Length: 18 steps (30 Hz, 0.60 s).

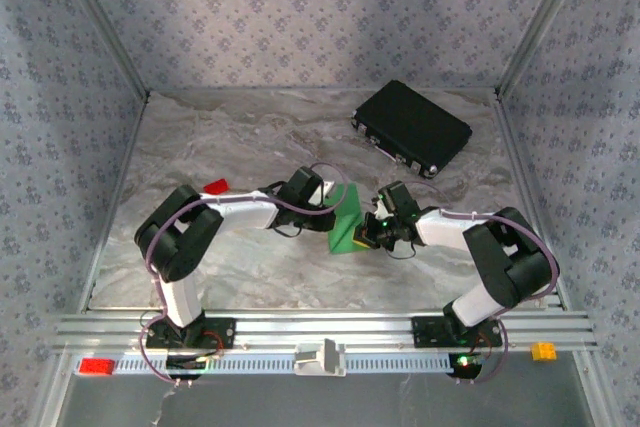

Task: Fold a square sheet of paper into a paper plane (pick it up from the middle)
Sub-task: Fold the triangle a second time at the center of the table.

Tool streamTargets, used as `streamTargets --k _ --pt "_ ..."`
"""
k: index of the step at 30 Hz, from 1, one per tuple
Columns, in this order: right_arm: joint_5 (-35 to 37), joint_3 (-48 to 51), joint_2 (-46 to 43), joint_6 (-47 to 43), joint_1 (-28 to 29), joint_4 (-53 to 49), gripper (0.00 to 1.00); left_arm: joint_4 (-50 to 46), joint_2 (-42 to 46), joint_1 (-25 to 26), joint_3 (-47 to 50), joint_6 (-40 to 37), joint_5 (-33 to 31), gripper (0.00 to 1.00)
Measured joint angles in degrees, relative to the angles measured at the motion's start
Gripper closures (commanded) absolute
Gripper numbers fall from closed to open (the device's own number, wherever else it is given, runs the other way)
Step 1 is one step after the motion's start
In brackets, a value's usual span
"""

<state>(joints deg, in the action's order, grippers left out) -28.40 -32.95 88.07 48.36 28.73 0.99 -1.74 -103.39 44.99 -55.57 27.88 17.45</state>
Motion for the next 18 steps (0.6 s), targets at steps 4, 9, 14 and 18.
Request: streamTargets --k 4,9,14,18 --pt "-0.02 0.0 -0.02 0.0 -0.11 -0.07 0.98 -0.22 -0.02 0.0 0.0 -0.24 -0.35 1.0" --pt "-0.02 0.0 -0.02 -0.02 -0.11 -0.13 0.98 -0.22 -0.02 0.0 0.0 -0.39 -0.35 1.0" --pt "-0.04 0.0 -0.07 -0.02 -0.15 -0.2 0.98 -0.22 -0.26 0.0 -0.11 -0.42 -0.37 1.0" --pt "-0.04 0.0 -0.07 -0.02 -0.22 -0.22 0.98 -0.22 -0.98 0.0 -0.15 -0.39 -0.42 1.0"
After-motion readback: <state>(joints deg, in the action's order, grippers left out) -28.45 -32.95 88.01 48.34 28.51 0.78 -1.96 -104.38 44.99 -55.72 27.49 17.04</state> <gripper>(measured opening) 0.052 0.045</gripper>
